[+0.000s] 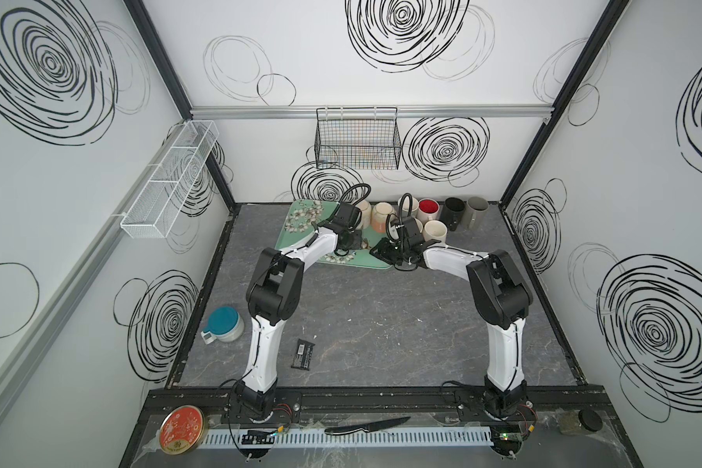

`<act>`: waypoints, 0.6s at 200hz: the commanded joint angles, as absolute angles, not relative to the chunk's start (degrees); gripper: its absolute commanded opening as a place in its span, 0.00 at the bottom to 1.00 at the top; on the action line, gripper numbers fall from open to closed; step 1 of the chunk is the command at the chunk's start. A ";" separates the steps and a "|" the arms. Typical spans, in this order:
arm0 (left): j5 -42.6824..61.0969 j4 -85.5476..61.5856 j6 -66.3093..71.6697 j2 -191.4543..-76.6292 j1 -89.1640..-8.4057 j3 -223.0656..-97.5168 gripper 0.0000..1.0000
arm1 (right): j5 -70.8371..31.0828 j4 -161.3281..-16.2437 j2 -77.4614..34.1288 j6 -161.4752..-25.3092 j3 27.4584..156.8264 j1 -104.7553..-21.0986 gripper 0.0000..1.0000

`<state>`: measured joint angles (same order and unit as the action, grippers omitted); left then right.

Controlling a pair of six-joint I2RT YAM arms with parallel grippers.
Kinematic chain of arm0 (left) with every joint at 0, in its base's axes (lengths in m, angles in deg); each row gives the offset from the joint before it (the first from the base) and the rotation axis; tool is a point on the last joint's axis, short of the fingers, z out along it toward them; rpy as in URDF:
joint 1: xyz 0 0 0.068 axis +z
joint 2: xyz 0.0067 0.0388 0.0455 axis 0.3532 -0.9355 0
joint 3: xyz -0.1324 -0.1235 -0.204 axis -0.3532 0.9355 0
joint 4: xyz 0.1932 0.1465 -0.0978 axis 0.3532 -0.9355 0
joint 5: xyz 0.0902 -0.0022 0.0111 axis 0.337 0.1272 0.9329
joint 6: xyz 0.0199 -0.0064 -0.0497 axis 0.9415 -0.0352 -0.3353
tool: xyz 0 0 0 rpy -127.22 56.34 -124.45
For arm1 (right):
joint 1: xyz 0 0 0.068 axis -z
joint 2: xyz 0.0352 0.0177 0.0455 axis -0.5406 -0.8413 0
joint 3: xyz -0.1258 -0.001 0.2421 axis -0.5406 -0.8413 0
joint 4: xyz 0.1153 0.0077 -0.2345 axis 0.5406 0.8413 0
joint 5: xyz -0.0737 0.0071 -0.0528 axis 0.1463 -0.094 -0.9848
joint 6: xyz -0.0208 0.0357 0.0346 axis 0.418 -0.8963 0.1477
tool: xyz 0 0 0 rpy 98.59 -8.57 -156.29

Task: Turn the mug right side up
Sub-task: Pick up the mug from the tray.

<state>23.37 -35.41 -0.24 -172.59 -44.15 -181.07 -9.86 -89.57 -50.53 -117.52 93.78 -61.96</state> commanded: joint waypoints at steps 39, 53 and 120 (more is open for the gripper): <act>8.02 -3.22 -19.19 -159.27 -37.00 -158.91 0.00 | -4.73 -98.24 -46.53 -125.22 90.70 -61.14 0.33; 6.37 2.52 -21.84 -157.54 -36.19 -155.75 0.00 | -3.74 -99.68 -46.43 -126.67 90.62 -61.20 0.33; -0.14 26.55 -33.70 -152.37 -33.87 -146.67 0.00 | 1.52 -105.53 -45.73 -131.44 91.96 -60.11 0.39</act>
